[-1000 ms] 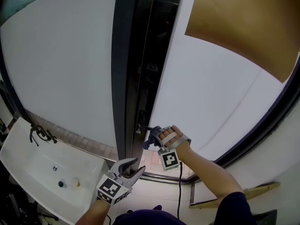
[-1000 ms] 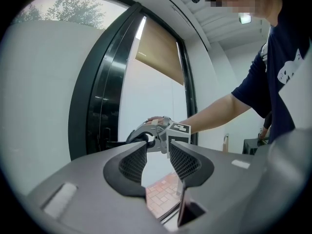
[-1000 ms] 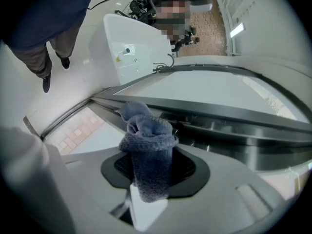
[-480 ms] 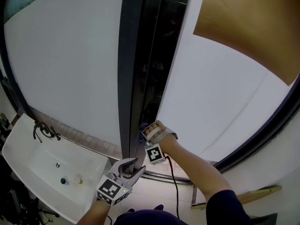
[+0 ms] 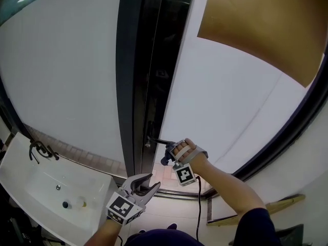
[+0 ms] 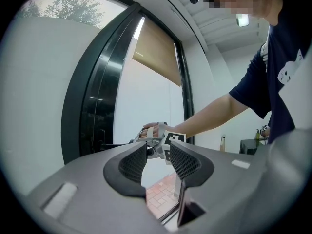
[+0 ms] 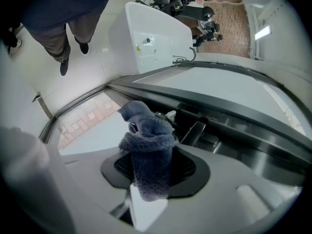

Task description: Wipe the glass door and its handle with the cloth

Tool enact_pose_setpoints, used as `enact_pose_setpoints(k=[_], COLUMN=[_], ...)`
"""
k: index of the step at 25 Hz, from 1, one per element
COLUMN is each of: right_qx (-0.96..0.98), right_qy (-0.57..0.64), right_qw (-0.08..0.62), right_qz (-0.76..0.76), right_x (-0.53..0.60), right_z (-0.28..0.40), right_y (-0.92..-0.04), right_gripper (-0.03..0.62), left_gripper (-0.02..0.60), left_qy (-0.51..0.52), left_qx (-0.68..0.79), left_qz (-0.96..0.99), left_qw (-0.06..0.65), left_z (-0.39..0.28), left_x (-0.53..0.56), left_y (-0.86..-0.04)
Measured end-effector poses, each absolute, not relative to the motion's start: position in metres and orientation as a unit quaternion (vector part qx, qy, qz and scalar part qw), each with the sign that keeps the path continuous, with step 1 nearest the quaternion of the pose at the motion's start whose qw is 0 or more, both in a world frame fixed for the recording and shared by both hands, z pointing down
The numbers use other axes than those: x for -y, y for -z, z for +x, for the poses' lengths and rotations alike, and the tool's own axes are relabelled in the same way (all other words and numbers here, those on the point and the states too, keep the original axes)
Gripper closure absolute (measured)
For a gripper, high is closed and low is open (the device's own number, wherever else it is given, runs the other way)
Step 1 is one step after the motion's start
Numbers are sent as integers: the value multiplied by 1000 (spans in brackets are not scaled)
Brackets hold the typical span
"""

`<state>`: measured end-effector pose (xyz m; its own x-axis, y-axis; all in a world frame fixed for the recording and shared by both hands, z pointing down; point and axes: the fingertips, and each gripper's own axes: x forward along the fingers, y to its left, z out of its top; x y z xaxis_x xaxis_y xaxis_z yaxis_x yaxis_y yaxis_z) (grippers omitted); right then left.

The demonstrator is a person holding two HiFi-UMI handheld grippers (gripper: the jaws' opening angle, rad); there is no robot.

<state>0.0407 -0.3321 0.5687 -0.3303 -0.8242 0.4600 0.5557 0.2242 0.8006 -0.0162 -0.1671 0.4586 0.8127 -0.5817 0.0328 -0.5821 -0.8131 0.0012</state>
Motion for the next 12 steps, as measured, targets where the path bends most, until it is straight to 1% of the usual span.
enact_pose_setpoints(k=[3, 5, 6, 8, 10, 12], right_qx=[551, 604, 650, 754, 824, 859], right_qy=[569, 511, 458, 314, 176, 85], right_qw=[593, 583, 566, 508, 431, 359], right_qz=[143, 186, 215, 275, 324, 355], right_x=[329, 329, 329, 326, 327, 333], right_z=[67, 76, 76, 70, 61, 45], right_y=[-570, -572, -574, -579, -585, -587], right_gripper=[446, 445, 445, 445, 445, 445], left_gripper=[437, 437, 437, 437, 437, 437], left_qy=[-19, -19, -19, -20, -22, -27], left_qx=[297, 294, 293, 292, 295, 300], left_qz=[955, 956, 956, 956, 955, 953], left_qw=[6, 4, 4, 4, 7, 15], left_z=[-10, -7, -7, -8, -11, -16], left_x=[168, 168, 168, 167, 166, 167], left_y=[-460, -460, -460, -460, -463, -468])
